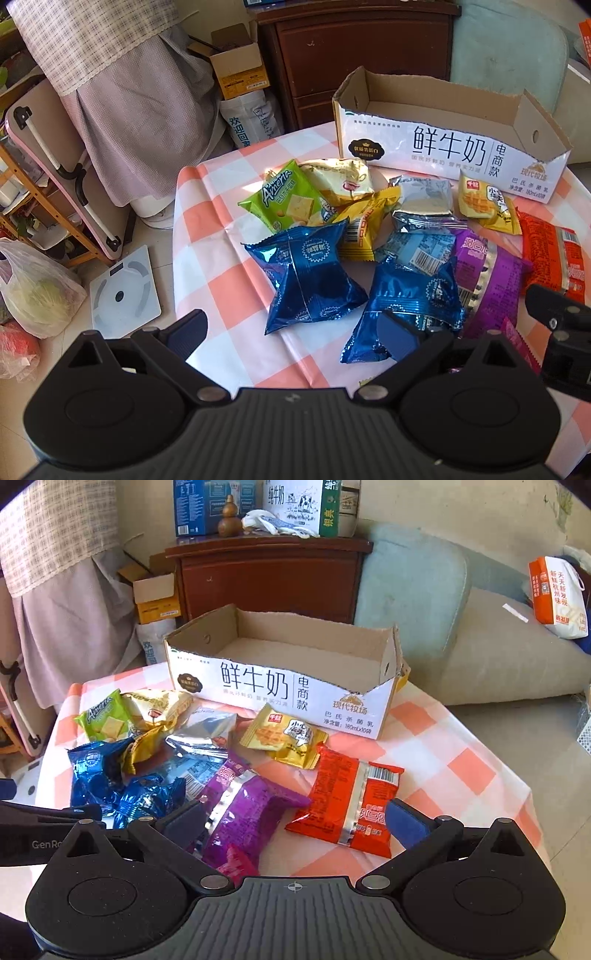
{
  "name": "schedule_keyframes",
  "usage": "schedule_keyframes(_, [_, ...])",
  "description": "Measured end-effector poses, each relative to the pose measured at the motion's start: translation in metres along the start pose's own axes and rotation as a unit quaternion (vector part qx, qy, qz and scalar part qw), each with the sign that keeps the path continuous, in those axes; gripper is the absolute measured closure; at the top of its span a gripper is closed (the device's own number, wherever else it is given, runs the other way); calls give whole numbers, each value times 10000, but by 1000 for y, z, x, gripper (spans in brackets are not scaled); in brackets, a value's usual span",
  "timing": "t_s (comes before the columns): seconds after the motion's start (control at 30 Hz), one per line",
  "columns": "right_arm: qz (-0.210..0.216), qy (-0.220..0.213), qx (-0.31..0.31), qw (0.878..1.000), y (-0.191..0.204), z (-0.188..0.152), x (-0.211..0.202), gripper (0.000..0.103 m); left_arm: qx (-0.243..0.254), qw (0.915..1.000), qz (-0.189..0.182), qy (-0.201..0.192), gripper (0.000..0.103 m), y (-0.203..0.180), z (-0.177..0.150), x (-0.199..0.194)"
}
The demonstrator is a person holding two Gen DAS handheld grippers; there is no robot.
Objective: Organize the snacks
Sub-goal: 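Move both grippers over the spread snacks toward the blue and pink packets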
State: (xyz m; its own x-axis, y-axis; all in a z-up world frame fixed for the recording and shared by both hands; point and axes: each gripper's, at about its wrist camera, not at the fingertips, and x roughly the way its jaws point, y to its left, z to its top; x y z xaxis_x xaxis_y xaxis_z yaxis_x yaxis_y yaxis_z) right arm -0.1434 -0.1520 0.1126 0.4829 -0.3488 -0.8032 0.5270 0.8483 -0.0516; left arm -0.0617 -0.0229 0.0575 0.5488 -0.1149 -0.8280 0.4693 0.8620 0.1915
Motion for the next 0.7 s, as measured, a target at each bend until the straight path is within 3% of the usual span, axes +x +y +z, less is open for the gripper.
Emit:
schedule_keyframes(0.43, [-285, 459, 100, 9985, 4, 0, 8, 0, 148, 9999, 44, -69, 5, -3, -5, -7])
schedule_keyframes(0.7, [-321, 531, 55, 9981, 3, -2, 9, 0, 168, 9998, 55, -75, 5, -4, -6, -8])
